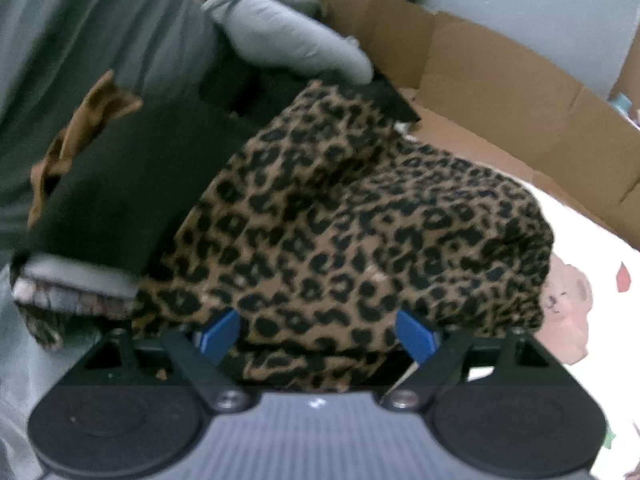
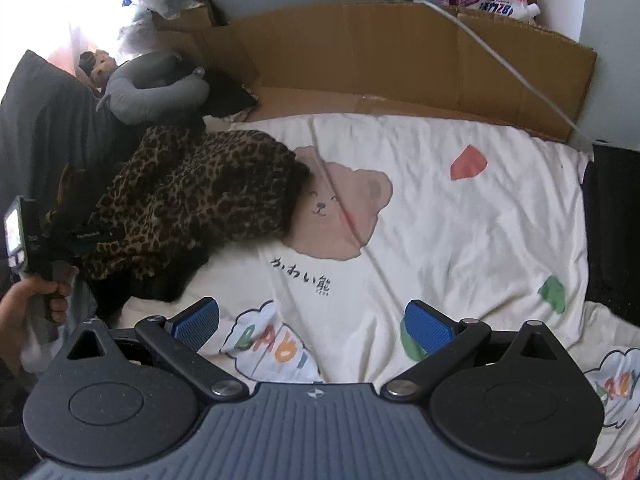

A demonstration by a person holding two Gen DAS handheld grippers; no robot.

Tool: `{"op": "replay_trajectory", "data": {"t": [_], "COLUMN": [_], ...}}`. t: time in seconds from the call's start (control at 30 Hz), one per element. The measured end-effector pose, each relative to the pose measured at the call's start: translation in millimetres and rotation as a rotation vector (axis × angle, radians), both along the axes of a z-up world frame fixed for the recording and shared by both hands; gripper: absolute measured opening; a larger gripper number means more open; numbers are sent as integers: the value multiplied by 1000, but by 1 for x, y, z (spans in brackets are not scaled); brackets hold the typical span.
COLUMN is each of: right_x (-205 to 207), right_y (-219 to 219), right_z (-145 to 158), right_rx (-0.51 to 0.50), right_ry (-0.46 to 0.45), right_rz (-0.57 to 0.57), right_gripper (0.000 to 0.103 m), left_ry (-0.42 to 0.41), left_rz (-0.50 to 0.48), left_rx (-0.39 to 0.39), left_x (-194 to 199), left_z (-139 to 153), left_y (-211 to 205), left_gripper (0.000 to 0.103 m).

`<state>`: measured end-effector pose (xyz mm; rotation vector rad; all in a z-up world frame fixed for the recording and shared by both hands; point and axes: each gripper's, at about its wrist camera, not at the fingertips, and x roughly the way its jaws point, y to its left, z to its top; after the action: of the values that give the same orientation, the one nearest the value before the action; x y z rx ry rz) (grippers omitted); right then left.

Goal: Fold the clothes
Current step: 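Move the left tool toward the leopard-print garment on the pile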

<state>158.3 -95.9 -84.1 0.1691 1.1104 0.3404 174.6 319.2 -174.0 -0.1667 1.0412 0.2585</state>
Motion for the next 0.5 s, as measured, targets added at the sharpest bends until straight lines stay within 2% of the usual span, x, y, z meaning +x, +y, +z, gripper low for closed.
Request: {"op": "replay_trajectory", "data": {"t": [0.17, 0.4, 0.5], "right_x": [-5, -8, -10], "right_y": [5, 6, 9], "right_z": [-4, -15, -22], "right_rx": [-27, -19, -25], "right_ry": [-8, 8, 26], "right_rz": [8, 4, 4], "right_gripper": [101, 101, 100], "left_ry": [-59, -153, -237], "left_rz": [29, 82, 94], "left_rx": [17, -19, -3], "left_x": [-13, -25, -33], "left_z": [-12, -21, -16], "left_y": [19, 50, 55], "left_gripper": [91, 91, 86]}}
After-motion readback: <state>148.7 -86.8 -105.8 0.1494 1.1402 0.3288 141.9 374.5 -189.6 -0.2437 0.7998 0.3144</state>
